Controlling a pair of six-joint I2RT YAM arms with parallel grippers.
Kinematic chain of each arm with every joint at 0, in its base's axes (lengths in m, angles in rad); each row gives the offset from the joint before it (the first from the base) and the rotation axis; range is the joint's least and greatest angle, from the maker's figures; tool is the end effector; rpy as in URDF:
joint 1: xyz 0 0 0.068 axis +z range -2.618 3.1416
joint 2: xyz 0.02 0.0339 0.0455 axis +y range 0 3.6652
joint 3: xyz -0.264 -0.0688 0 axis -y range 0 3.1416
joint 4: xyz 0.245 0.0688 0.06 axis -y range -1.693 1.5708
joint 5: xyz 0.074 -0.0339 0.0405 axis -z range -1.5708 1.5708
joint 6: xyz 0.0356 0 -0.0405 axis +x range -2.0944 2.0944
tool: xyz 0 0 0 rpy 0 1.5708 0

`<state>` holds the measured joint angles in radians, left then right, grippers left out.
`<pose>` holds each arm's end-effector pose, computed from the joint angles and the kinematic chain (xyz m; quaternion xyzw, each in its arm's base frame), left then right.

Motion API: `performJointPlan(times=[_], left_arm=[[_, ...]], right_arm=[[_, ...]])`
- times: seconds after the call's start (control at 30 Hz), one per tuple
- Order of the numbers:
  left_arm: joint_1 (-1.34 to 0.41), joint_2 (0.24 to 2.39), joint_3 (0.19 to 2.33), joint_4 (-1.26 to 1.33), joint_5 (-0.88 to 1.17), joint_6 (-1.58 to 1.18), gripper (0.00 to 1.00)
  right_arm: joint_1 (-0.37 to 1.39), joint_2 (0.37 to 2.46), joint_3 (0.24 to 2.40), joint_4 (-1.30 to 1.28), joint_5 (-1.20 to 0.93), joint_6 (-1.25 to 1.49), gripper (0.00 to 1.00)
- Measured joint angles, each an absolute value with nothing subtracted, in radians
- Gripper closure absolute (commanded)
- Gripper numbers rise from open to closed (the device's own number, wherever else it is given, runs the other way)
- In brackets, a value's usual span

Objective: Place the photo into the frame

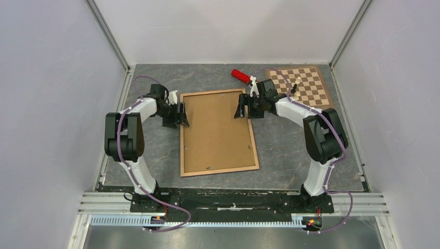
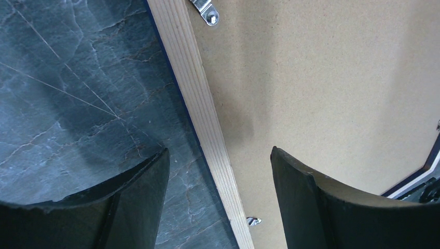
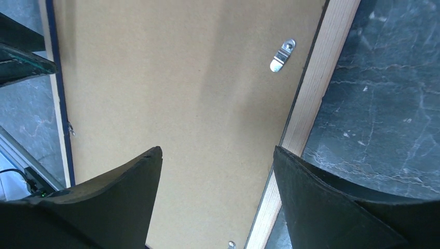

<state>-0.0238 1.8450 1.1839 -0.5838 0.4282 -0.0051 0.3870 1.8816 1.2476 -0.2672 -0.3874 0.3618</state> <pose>0.3553 -0.0232 0.1638 0.0435 0.9639 -0.2119 0.1555 0.3654 0.1634 0.1842 -0.0749 0.9259 0.2871 0.2336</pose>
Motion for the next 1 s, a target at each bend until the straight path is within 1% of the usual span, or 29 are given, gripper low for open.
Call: performJointPlan(times=[0.53,0.8,0.87,1.0], left_arm=[[-0.024,1.837,1.181,-0.581,0.425,-0.005,0.21],[-0.024,1.789,1.181,-0.582,0.416,-0.004,0.17],[-0.024,1.767,1.180,-0.582,0.405,-0.004,0.16],[-0.024,1.704,1.168,-0.583,0.392,0.001,0.14]], right_arm=[[0.386,1.831,1.275,-0.266,-0.382,0.289,0.18],[0.386,1.798,1.272,-0.246,-0.381,0.224,0.17],[0.386,1.785,1.265,-0.240,-0.382,0.199,0.15],[0.386,1.760,1.237,-0.222,-0.381,0.138,0.07]])
